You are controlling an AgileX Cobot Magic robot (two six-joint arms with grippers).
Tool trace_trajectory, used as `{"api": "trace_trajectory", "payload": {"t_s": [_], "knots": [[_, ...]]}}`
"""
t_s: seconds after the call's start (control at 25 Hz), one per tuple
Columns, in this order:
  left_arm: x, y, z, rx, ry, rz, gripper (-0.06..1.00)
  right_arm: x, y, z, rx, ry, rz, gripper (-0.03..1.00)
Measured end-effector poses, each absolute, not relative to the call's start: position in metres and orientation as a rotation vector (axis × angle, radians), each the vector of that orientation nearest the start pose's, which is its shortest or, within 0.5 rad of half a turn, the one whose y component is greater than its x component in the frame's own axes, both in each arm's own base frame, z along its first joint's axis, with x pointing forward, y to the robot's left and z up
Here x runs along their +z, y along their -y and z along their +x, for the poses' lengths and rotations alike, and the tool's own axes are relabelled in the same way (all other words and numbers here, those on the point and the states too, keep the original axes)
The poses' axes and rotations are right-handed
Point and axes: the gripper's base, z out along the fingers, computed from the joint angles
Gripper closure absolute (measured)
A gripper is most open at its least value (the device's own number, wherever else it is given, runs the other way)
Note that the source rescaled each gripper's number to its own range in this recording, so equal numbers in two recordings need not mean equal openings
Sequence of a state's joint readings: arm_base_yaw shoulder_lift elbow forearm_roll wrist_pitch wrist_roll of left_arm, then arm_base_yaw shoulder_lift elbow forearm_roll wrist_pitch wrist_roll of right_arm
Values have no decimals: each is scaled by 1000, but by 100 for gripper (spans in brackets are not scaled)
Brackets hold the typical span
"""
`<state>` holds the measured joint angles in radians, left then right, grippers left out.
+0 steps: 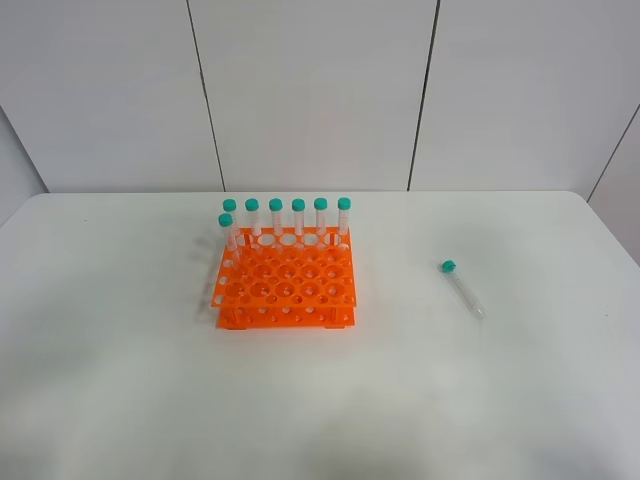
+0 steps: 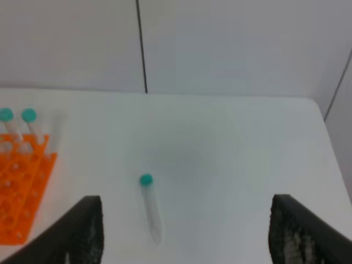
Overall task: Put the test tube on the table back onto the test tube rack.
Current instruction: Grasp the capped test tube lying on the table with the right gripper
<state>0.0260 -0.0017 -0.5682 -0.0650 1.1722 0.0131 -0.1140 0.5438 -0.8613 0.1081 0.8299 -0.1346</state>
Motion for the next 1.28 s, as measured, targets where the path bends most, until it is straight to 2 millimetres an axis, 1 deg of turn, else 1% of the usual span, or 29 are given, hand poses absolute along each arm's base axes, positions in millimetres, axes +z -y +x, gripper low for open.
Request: {"api": "trace_trajectory", "payload": {"t_s": [0.08,0.24,0.36,0.52,0.64,0.72,0.84,1.0,1.12,1.28], "knots": [[287,6,-18,-53,-2085,-3,-6,392,4,99,-31,-2007,-6,-3],[287,6,-18,-53,-2085,-2,-6,398,7,139,-10,-2086,-1,-3],[287,6,-18,-53,-2085,-2,-6,395,9,171,20,-2155,-15,-3],[287,6,-18,-53,-2085,-1,-6,380,11,215,63,-2263,-48,-3],[287,6,-18,-53,-2085,-1,-6,361,13,245,91,-2351,-43,-3],[287,6,-18,-53,-2085,-1,-6,343,15,263,105,-2415,-46,-3],[287,6,-18,-53,-2085,-1,-6,314,16,285,146,-2526,-54,-3],[287,6,-18,-53,-2085,-1,-6,275,18,306,179,-2659,-75,-3],[287,6,-18,-53,-2085,-1,-6,251,19,320,191,-2703,-63,-3],[287,6,-18,-53,-2085,-1,-6,214,18,336,254,-2776,-54,-3]]}}
